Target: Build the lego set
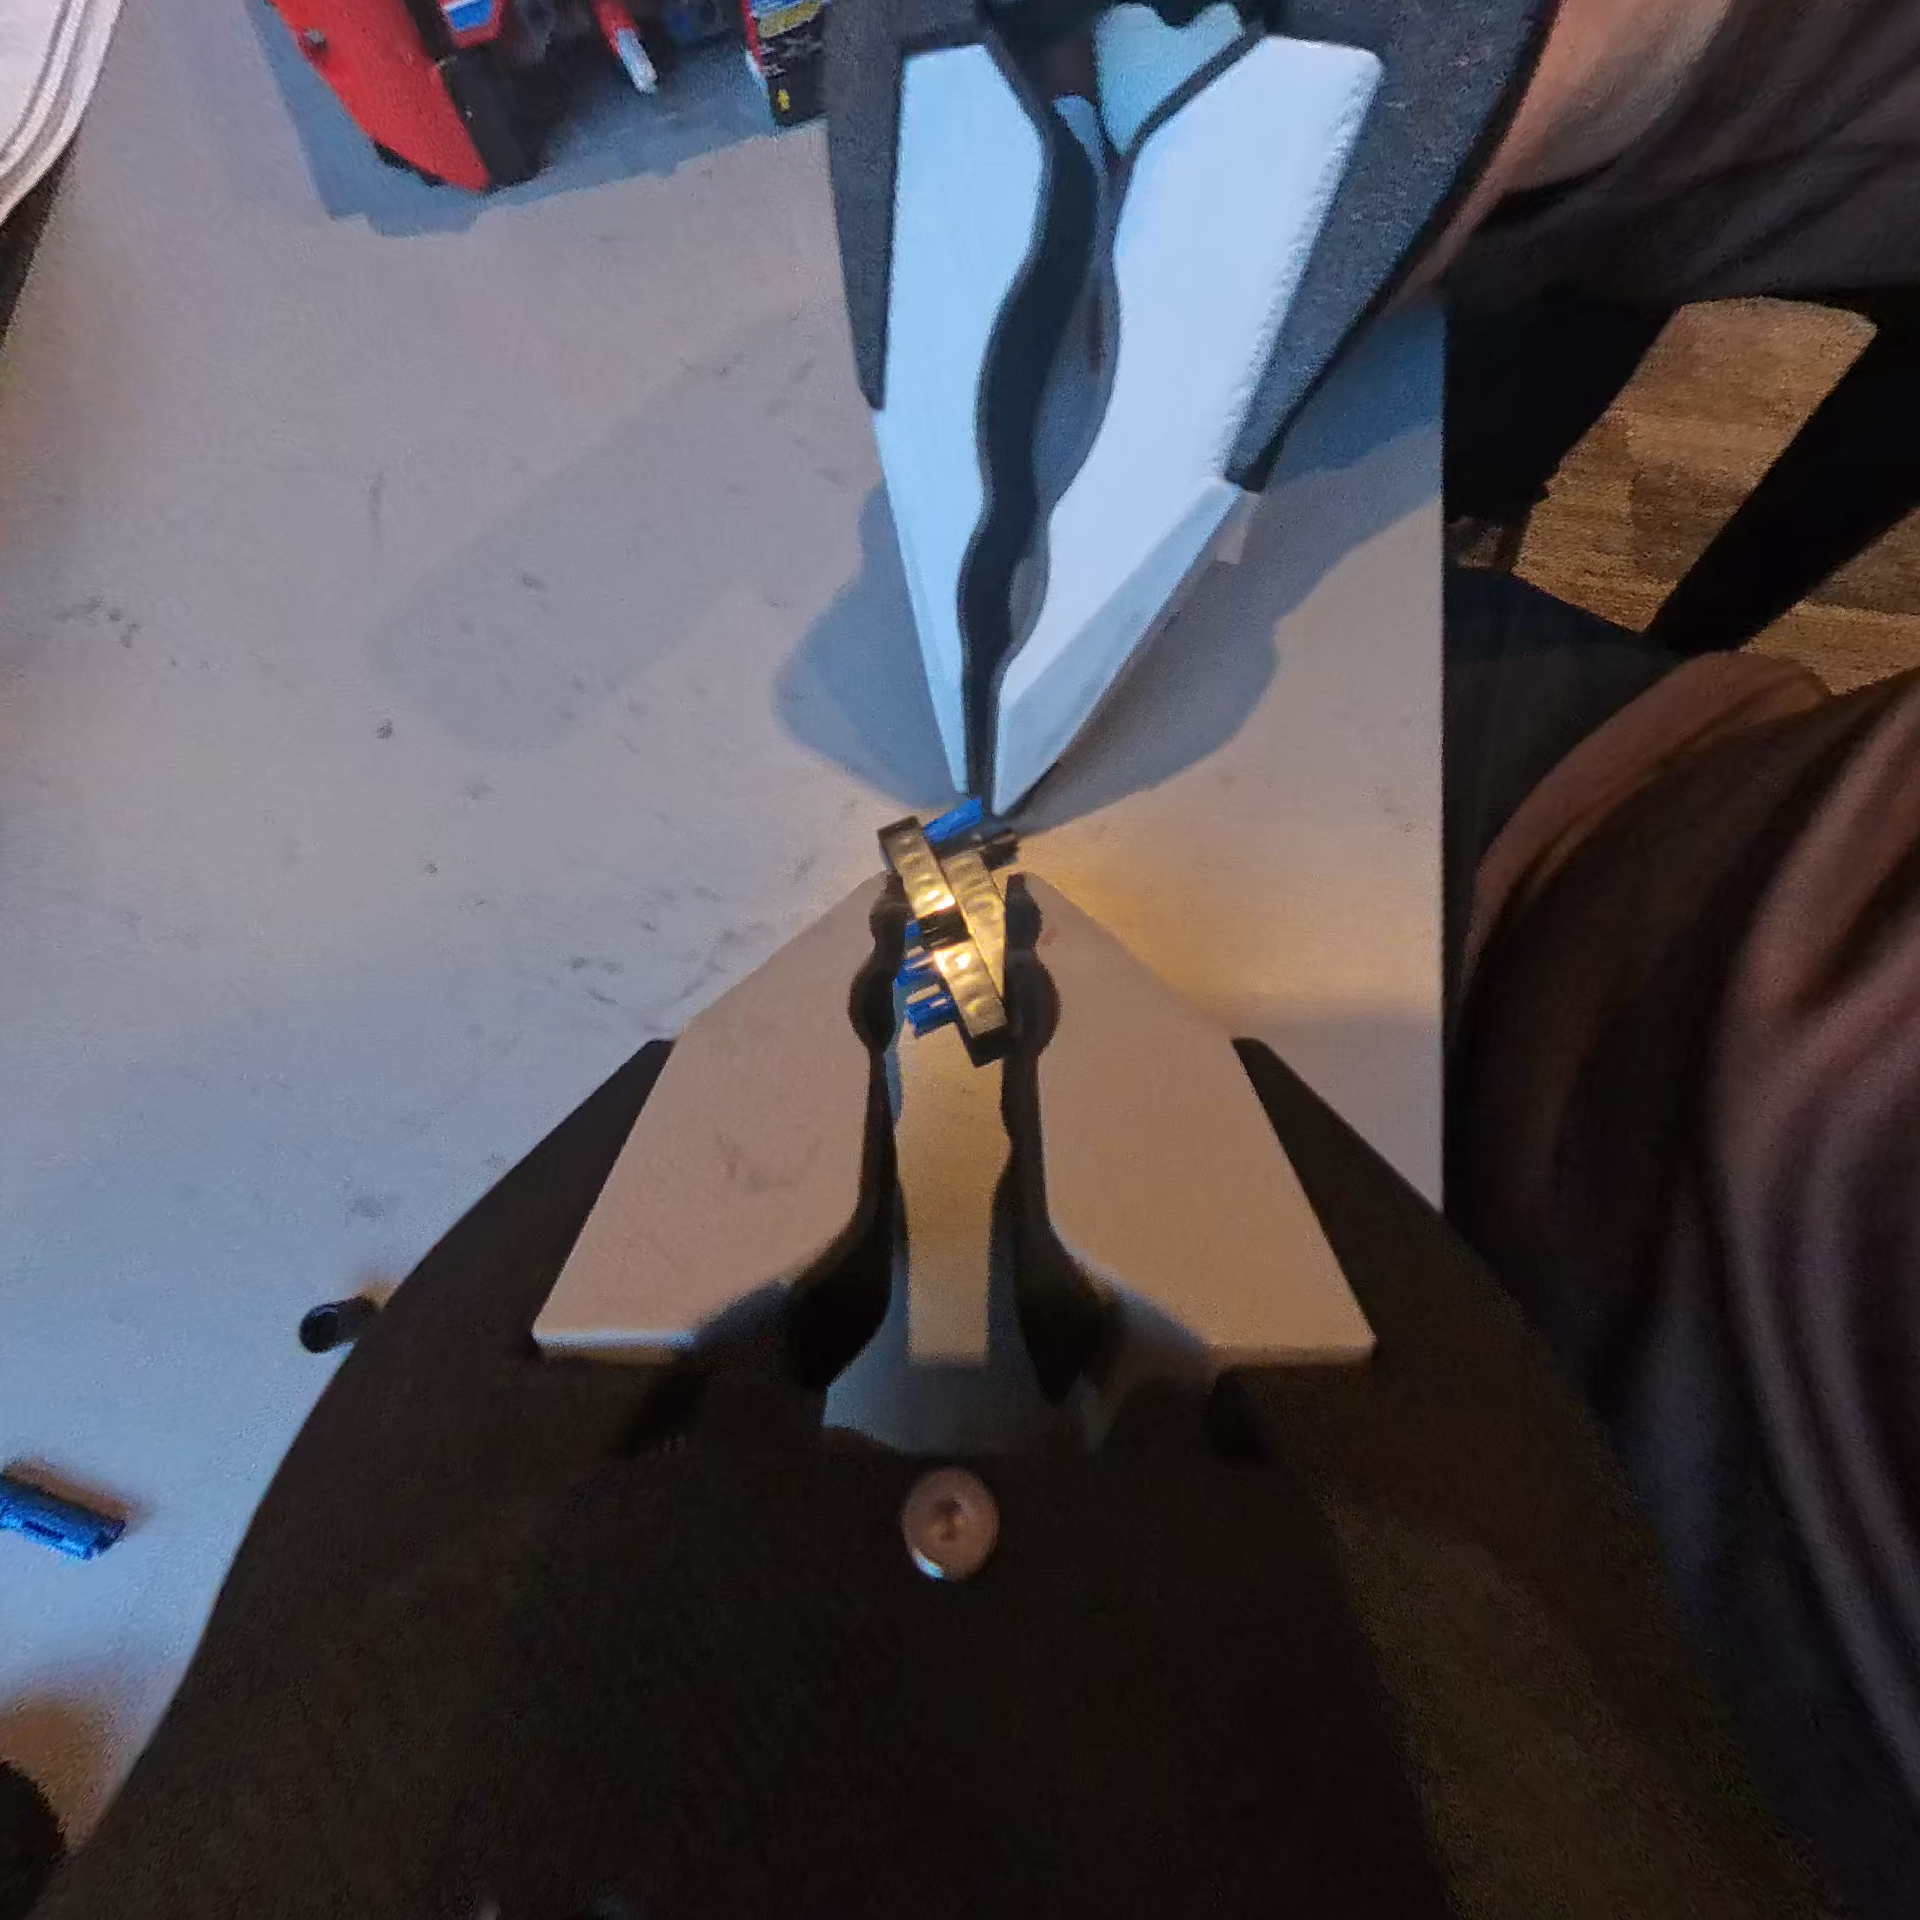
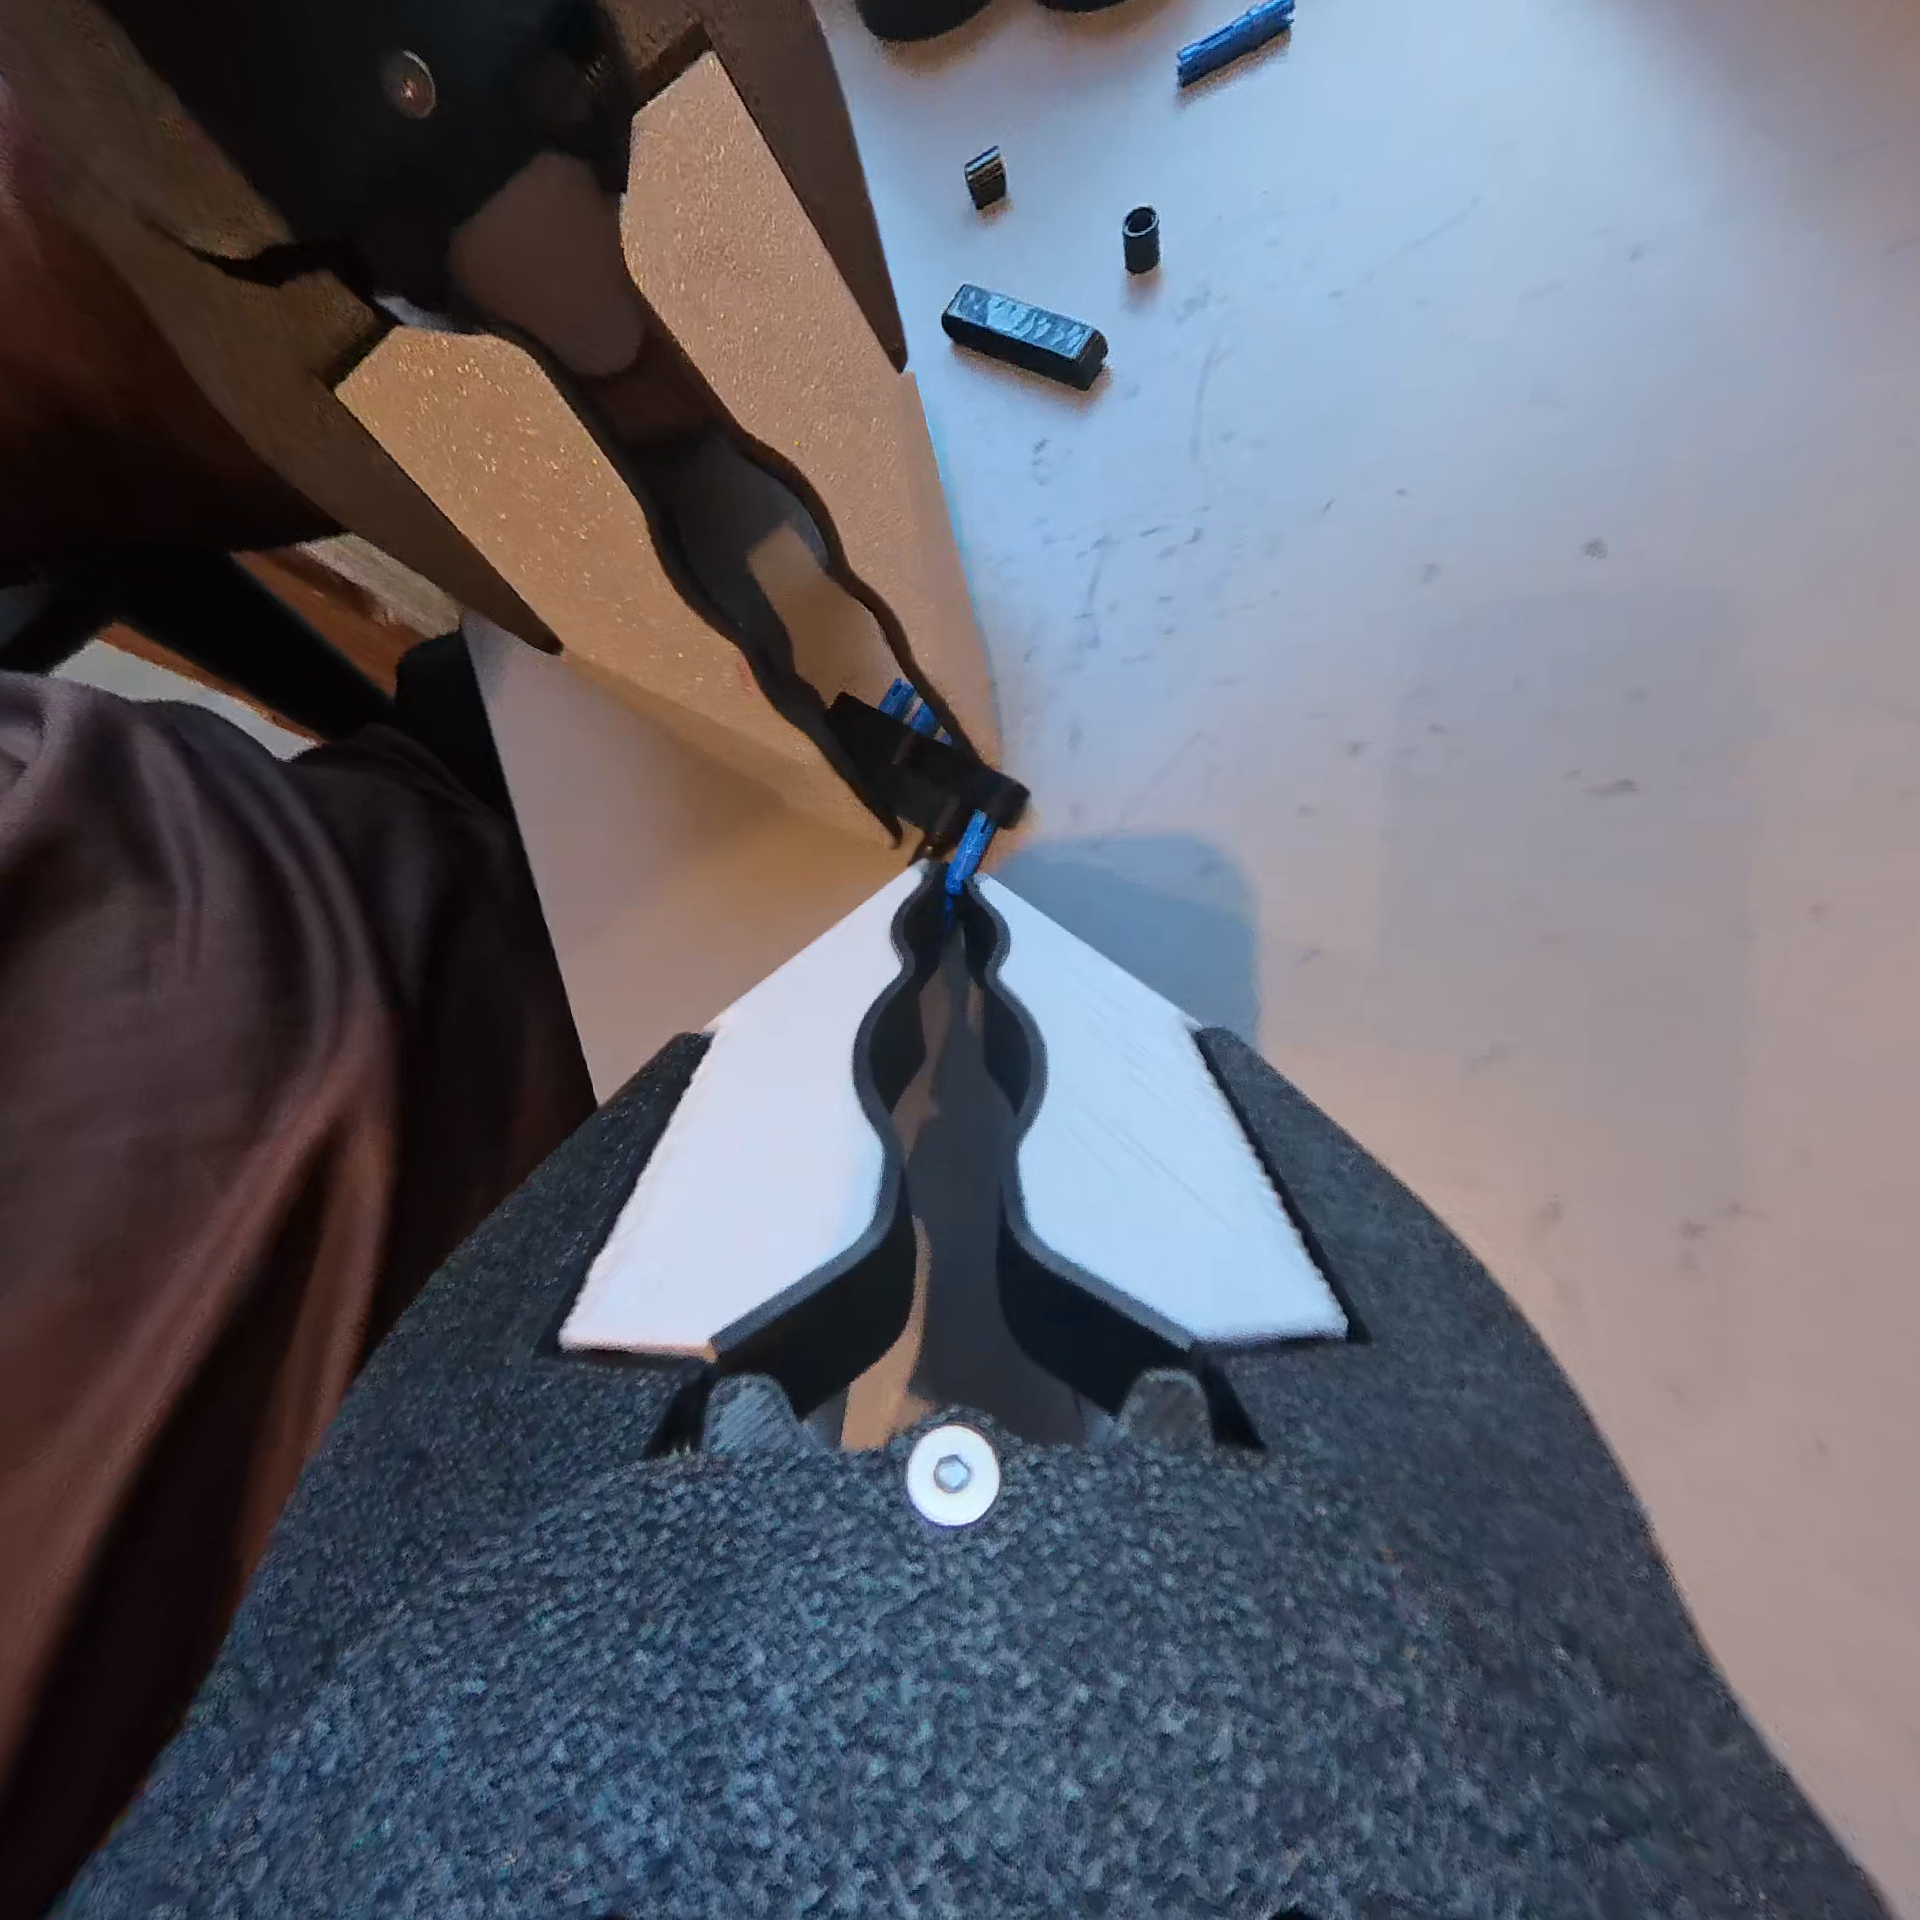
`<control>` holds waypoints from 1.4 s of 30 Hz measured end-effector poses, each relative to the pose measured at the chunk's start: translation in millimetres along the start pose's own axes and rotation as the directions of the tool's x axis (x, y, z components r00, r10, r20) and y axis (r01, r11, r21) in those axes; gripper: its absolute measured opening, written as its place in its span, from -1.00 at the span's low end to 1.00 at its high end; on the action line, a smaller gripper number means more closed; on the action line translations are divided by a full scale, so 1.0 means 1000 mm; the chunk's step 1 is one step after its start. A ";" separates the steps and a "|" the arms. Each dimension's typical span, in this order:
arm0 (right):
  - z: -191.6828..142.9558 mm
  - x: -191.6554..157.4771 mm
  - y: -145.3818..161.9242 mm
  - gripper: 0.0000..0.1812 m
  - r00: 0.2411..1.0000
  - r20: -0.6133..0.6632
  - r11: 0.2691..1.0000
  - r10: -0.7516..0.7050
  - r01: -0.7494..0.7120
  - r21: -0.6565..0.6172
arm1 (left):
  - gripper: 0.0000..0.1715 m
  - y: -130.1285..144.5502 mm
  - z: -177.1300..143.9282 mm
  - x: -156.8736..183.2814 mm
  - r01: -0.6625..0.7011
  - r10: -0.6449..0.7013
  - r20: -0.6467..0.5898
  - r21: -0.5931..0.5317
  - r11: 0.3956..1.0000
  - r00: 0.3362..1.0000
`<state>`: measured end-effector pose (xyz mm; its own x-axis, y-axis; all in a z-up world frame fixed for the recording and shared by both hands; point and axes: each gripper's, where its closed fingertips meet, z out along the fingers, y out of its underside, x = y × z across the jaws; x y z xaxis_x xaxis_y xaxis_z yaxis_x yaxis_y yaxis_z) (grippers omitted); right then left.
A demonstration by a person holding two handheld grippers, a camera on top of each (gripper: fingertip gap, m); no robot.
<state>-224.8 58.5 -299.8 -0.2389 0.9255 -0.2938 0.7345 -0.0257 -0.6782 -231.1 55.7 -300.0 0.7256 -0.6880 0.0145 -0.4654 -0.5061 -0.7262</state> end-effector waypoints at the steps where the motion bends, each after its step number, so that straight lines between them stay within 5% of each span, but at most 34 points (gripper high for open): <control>1: 0.001 0.000 -0.001 -0.97 1.000 -0.012 1.000 0.011 -0.011 0.006 | -0.80 0.000 0.000 -0.002 0.012 -0.012 0.007 0.001 1.000 1.000; 14: 0.000 0.009 -0.004 -0.97 0.992 -0.112 0.997 0.062 -0.057 0.052 | -0.81 -0.001 0.000 -0.015 0.176 -0.176 0.008 0.017 0.984 0.984; 37: -0.002 0.016 -0.008 -0.98 0.977 -0.090 0.977 0.195 -0.186 0.101 | -0.81 -0.005 0.004 -0.017 0.230 -0.232 0.088 0.030 0.973 0.969; 42: -0.001 0.016 -0.009 -0.99 0.989 -0.080 0.990 0.126 -0.120 0.077 | -0.81 -0.004 0.004 -0.017 0.090 -0.089 0.169 0.003 0.996 0.982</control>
<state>-234.8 73.9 -298.1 -0.0930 0.9421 -0.3221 0.7064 -0.1656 -0.6882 -239.5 71.5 -299.7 0.8393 -0.5425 -0.0374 -0.3970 -0.5644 -0.7237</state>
